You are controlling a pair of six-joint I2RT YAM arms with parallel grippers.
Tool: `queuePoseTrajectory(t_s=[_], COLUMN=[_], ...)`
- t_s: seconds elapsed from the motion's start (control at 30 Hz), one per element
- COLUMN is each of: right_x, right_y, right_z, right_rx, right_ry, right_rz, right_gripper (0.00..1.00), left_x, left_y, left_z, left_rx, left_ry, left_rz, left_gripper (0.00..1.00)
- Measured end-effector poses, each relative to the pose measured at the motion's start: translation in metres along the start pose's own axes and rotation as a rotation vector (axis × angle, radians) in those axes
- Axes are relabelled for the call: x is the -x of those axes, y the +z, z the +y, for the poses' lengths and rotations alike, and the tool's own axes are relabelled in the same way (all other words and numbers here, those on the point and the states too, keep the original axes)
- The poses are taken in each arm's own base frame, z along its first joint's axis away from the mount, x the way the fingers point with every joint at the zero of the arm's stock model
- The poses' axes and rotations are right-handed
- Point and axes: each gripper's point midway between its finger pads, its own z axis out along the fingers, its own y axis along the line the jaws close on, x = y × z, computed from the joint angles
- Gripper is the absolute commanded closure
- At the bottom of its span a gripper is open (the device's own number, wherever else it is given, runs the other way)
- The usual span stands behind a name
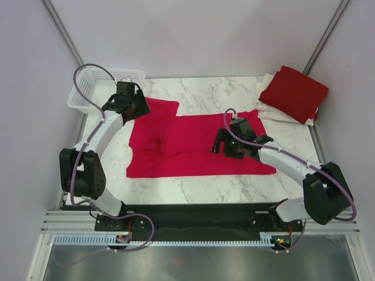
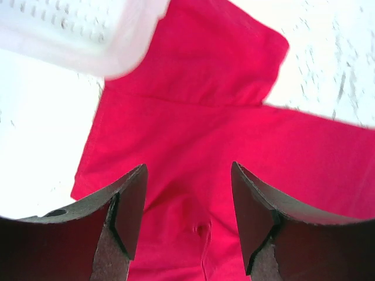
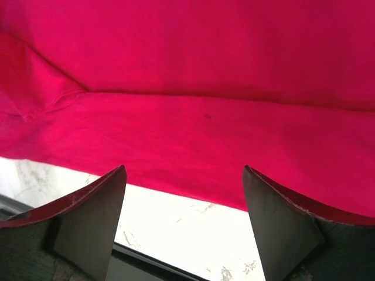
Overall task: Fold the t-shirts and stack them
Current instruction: Fold the tshirt
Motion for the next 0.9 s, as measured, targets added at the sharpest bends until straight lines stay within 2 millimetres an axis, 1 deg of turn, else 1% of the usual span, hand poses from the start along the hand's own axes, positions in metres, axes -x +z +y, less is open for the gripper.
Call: queuePoseTrajectory(t_s=[0.07,0.13,0.17,0.23,0.3,0.37,0.4,0.47,0.5,0.57,0.63,0.7,0.8,0.9], right_x=[-0.003,-0.01,-0.015,-0.024,-0.034,-0.044,-0.053,-0.07,-0.077,-0.094,-0.106,-0.113,-0.113,-0.104], right_y=[0.0,0.0,0.0,0.0,0.004,0.012,0.018,0.035,0.043,0.065,0.084,0.098,0.11,0.118], right_z=[0.009,0.025,0.038,0.073,0.11,0.145,0.16,0.182,0.188,0.197,0.2,0.199,0.202,0.21], right_rx=[0.04,0.077,0.101,0.157,0.216,0.263,0.28,0.296,0.297,0.283,0.263,0.241,0.222,0.215], right_ry=[-0.016,-0.052,-0.086,-0.161,-0.23,-0.291,-0.319,-0.362,-0.377,-0.406,-0.421,-0.43,-0.44,-0.454], right_rz=[0.012,0.033,0.05,0.074,0.096,0.119,0.137,0.173,0.189,0.238,0.273,0.297,0.311,0.289], right_gripper=[0.15,0.16,0.17,0.21,0.23,0.25,0.25,0.27,0.28,0.28,0.28,0.28,0.28,0.28], left_x=[-0.005,-0.02,-0.034,-0.048,-0.065,-0.074,-0.076,-0.078,-0.08,-0.087,-0.096,-0.102,-0.103,-0.104], left_y=[-0.019,-0.039,-0.051,-0.064,-0.081,-0.097,-0.104,-0.115,-0.119,-0.122,-0.122,-0.12,-0.119,-0.117], left_z=[-0.005,-0.005,-0.002,0.002,0.013,0.021,0.024,0.029,0.033,0.043,0.05,0.055,0.057,0.057], left_rx=[-0.026,-0.05,-0.065,-0.082,-0.088,-0.091,-0.097,-0.101,-0.096,-0.075,-0.055,-0.036,-0.029,-0.026], left_ry=[0.015,0.032,0.046,0.069,0.104,0.133,0.148,0.172,0.182,0.192,0.196,0.2,0.204,0.207], left_rz=[-0.015,-0.011,0.006,0.02,0.043,0.047,0.041,0.013,0.003,-0.006,0.01,0.026,0.033,0.038], left_gripper=[0.34,0.33,0.32,0.31,0.29,0.28,0.28,0.27,0.27,0.27,0.26,0.26,0.26,0.26])
